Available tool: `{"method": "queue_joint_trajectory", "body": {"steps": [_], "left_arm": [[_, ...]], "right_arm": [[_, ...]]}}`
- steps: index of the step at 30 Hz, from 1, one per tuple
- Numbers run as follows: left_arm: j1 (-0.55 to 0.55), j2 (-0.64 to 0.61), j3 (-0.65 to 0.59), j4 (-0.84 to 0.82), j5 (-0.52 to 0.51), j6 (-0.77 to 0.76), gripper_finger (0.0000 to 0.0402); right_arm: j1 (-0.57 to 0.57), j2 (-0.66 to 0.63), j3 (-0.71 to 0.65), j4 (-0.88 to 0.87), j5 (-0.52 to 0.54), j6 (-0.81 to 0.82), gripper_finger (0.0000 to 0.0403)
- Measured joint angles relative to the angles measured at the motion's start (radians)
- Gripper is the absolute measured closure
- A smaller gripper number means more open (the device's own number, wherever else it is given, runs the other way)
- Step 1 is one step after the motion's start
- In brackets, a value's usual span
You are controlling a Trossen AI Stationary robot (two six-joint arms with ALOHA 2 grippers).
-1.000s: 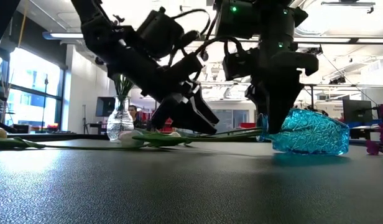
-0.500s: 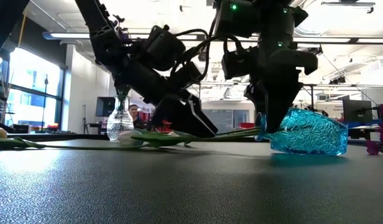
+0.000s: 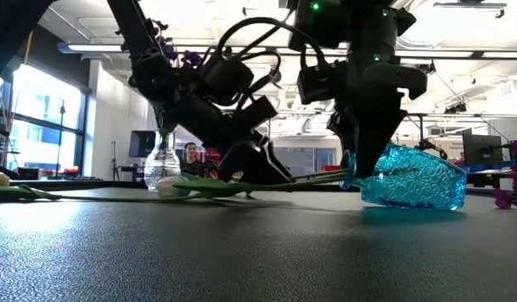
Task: Sort flowers into vase by color
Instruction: Adjust the transparent blue vase
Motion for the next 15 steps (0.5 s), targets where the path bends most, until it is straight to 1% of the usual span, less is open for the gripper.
{"method": "queue_joint_trajectory", "body": {"steps": [4, 10, 12, 15], "left_arm": [[-0.003, 0.001, 0.0, -0.041, 0.002, 0.007, 0.0284], [-0.03, 0.0, 0.003, -0.084, 0.002, -0.037, 0.0381], [-0.045, -0.001, 0.021, -0.128, -0.002, -0.068, 0.0395], [-0.073, -0.001, 0.069, -0.222, -0.005, -0.123, 0.0393]], "right_arm": [[0.0, 0.0, 0.0, 0.0, 0.0, -0.002, 0.0213], [0.0, 0.0, 0.0, 0.0, 0.0, -0.002, 0.0213], [0.0, 0.0, 0.0, 0.001, 0.0, -0.001, 0.0213], [0.0, 0.0, 0.0, 0.001, 0.0, -0.001, 0.0213]]}}
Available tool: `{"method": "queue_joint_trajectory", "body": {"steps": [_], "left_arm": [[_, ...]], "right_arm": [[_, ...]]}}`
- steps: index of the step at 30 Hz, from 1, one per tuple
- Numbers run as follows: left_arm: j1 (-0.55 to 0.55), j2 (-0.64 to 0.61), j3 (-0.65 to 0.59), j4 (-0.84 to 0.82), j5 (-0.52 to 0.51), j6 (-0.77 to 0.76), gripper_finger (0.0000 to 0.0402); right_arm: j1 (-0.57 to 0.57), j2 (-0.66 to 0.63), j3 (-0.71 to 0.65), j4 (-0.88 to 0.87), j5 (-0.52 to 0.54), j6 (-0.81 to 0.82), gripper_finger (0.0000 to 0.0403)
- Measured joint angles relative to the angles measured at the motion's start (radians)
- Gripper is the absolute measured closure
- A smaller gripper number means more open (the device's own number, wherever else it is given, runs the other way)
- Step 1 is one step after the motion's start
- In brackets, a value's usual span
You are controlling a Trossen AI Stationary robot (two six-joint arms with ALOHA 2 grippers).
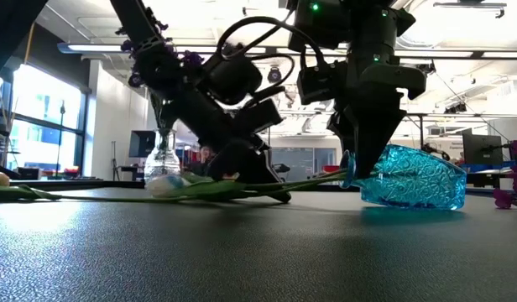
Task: Sort flowers into vase by color
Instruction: Adjust the transparent blue vase
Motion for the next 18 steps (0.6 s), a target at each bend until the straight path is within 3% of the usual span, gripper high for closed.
{"method": "queue_joint_trajectory", "body": {"steps": [6, 12, 18], "left_arm": [[-0.063, 0.0, 0.121, -0.209, -0.023, -0.046, 0.0399], [-0.102, 0.002, 0.183, -0.311, -0.102, -0.072, 0.0396], [-0.108, -0.031, 0.186, -0.371, -0.119, -0.079, 0.035]], "right_arm": [[0.0, 0.0, 0.0, 0.002, 0.027, 0.007, 0.0213], [0.003, -0.002, 0.0, -0.006, 0.034, 0.01, 0.0213], [0.003, -0.007, 0.0, 0.002, 0.035, 0.007, 0.0213]]}}
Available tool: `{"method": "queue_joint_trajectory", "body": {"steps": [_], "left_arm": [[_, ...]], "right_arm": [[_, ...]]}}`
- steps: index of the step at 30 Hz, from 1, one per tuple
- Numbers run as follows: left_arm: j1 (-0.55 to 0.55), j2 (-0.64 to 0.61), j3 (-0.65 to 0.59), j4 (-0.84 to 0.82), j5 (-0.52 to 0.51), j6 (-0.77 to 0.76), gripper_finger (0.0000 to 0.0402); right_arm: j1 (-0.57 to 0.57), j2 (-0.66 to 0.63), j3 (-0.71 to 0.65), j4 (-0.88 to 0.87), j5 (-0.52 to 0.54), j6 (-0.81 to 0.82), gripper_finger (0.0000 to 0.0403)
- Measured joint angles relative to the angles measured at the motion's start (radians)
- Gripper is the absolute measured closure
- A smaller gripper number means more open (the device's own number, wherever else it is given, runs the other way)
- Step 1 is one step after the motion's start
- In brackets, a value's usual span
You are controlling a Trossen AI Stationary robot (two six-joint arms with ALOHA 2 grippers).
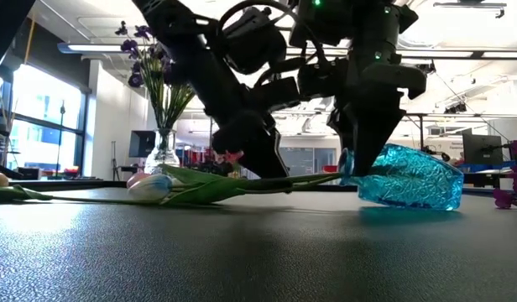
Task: Sort flowers into vase by color
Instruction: Adjust the transparent blue vase
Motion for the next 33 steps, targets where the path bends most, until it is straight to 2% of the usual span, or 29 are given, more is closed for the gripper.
{"method": "queue_joint_trajectory", "body": {"steps": [8, 13, 24, 28, 30, 33], "left_arm": [[0.002, -0.064, -0.03, -0.072, 0.072, 0.0, 0.0256], [0.016, -0.103, -0.067, -0.148, 0.073, -0.001, 0.0219], [0.001, -0.291, -0.15, -0.192, -0.032, 0.027, 0.0214], [-0.05, -0.363, -0.222, -0.176, -0.035, 0.049, 0.0214], [-0.097, -0.398, -0.284, -0.102, -0.077, 0.054, 0.0214], [-0.176, -0.425, -0.401, 0.118, -0.148, 0.007, 0.0218]], "right_arm": [[0.037, 0.0, 0.0, 0.012, 0.105, -0.008, 0.0213], [0.065, 0.0, 0.0, 0.017, 0.136, -0.009, 0.0213], [0.07, 0.0, 0.0, 0.043, 0.134, -0.01, 0.0213], [0.07, -0.002, 0.0, 0.048, 0.149, -0.007, 0.0213], [0.07, -0.005, 0.0, 0.061, 0.165, -0.008, 0.0213], [0.07, -0.007, 0.0, 0.073, 0.177, -0.01, 0.0213]]}}
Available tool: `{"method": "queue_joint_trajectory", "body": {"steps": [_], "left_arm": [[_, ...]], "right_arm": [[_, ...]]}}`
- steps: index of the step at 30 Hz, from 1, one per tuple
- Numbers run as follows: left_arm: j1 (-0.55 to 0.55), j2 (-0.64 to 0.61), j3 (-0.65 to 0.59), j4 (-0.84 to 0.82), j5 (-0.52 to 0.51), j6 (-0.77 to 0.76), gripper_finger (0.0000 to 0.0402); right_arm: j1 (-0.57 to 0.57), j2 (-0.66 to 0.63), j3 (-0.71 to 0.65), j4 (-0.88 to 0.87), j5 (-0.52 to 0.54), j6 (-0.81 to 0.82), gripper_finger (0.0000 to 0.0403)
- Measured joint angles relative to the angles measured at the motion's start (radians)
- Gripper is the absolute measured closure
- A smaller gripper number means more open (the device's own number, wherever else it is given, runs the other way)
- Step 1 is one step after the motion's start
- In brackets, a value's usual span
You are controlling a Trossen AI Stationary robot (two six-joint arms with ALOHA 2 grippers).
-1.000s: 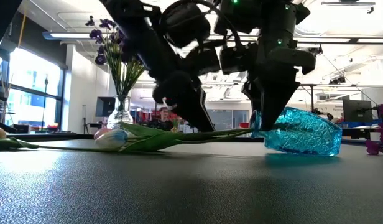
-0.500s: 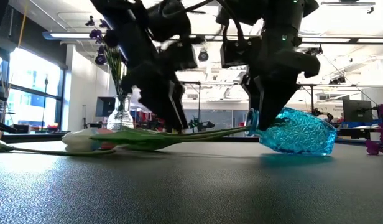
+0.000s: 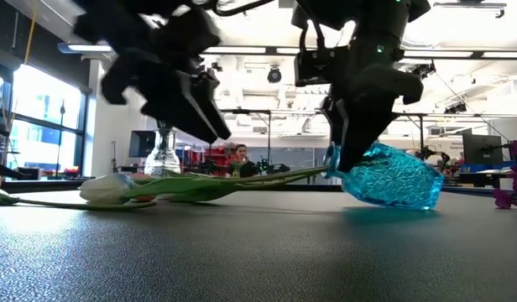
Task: Sort flowers into vase by color
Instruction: Adjust the transparent blue vase
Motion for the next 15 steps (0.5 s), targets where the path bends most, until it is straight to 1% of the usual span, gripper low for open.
{"method": "queue_joint_trajectory", "body": {"steps": [2, 3, 5, 7, 8, 11, 13, 15], "left_arm": [[-0.043, 0.0, -0.068, 0.106, -0.022, -0.021, 0.0219], [-0.06, 0.0, -0.093, 0.126, -0.029, -0.026, 0.0219], [-0.077, 0.0, -0.122, 0.112, -0.067, -0.038, 0.0219], [-0.074, -0.004, -0.125, 0.081, -0.129, -0.102, 0.0217], [-0.069, -0.01, -0.124, 0.063, -0.143, -0.135, 0.0214], [-0.051, -0.012, -0.122, 0.054, -0.123, -0.167, 0.0199], [-0.035, -0.012, -0.124, 0.026, -0.102, -0.15, 0.0183], [-0.008, -0.012, -0.124, 0.001, -0.103, -0.138, 0.0167]], "right_arm": [[0.0, 0.0, 0.0, 0.012, 0.0, -0.006, 0.0213], [0.0, -0.001, 0.0, 0.016, 0.0, -0.011, 0.0213], [0.0, -0.001, 0.0, 0.019, 0.0, -0.019, 0.0213], [0.0, -0.001, 0.0, 0.02, -0.001, -0.024, 0.0213], [0.0, -0.001, 0.0, 0.02, 0.0, -0.024, 0.0213], [-0.002, -0.001, 0.0, 0.02, -0.002, -0.024, 0.0213], [-0.002, -0.001, 0.0, 0.02, -0.003, -0.024, 0.0213], [-0.002, -0.001, 0.0, 0.02, -0.003, -0.024, 0.0213]]}}
